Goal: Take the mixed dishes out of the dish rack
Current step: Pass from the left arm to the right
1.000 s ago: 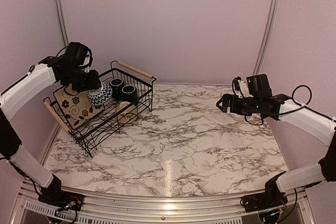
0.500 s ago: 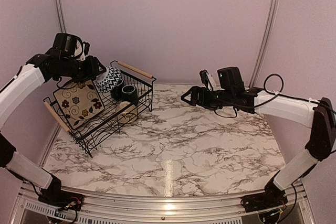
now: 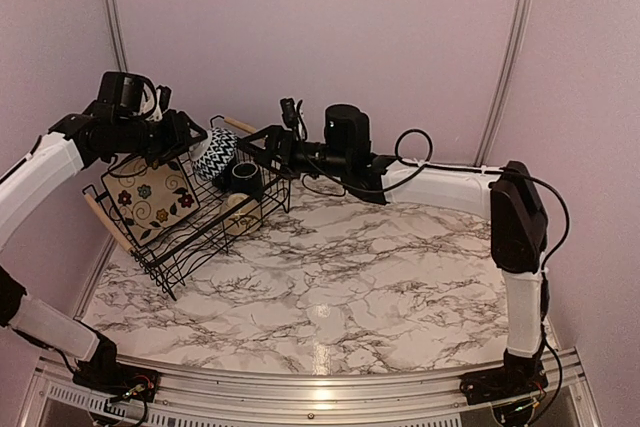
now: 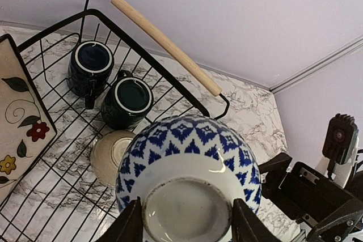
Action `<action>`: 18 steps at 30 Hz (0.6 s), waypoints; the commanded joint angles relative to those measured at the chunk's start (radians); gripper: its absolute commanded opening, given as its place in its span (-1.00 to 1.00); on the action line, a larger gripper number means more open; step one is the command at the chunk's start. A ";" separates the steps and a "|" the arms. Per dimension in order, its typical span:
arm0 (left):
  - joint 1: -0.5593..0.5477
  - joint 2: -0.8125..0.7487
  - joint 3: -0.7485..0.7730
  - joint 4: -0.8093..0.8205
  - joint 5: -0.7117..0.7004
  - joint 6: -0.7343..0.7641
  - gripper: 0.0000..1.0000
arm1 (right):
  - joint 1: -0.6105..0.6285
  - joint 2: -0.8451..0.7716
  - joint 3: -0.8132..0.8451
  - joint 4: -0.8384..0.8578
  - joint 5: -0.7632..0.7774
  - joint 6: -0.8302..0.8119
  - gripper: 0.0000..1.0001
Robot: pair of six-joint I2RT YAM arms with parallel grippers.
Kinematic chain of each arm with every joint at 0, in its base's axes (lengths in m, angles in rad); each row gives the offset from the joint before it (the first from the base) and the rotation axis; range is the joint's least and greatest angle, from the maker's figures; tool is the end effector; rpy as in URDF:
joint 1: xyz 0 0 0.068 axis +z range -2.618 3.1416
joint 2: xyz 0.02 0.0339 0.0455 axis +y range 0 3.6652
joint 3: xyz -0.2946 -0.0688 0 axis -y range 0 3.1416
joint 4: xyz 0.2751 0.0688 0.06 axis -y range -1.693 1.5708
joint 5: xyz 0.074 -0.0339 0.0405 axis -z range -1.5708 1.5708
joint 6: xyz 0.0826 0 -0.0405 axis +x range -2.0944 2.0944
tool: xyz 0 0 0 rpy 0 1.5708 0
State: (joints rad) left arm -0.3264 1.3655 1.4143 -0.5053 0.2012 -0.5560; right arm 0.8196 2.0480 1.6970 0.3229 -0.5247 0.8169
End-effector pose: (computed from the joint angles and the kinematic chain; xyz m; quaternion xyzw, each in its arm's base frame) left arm 0.3460 -0.1345 0.4070 -0.0440 0.8450 -0.3017 0.4393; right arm 0.3654 0.4519 0.3329 -0.1817 0.6922 0.6185 0.3244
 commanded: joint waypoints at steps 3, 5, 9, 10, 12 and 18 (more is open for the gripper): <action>0.004 -0.066 -0.049 0.122 0.075 -0.053 -0.28 | 0.047 0.123 0.142 0.191 -0.069 0.139 0.95; 0.005 -0.074 -0.070 0.140 0.092 -0.066 -0.28 | 0.053 0.157 0.183 0.218 -0.080 0.166 0.91; 0.004 -0.090 -0.102 0.169 0.110 -0.086 -0.28 | 0.055 0.208 0.212 0.380 -0.115 0.286 0.62; 0.004 -0.094 -0.109 0.174 0.113 -0.089 -0.28 | 0.058 0.218 0.213 0.416 -0.120 0.322 0.54; 0.004 -0.100 -0.124 0.186 0.122 -0.098 -0.28 | 0.060 0.228 0.216 0.455 -0.123 0.353 0.43; 0.004 -0.119 -0.171 0.262 0.169 -0.145 -0.28 | 0.064 0.240 0.216 0.480 -0.116 0.399 -0.04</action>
State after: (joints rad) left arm -0.3264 1.2861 1.2652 -0.3553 0.3191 -0.6670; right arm 0.8722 2.2715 1.8717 0.7151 -0.6224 1.1530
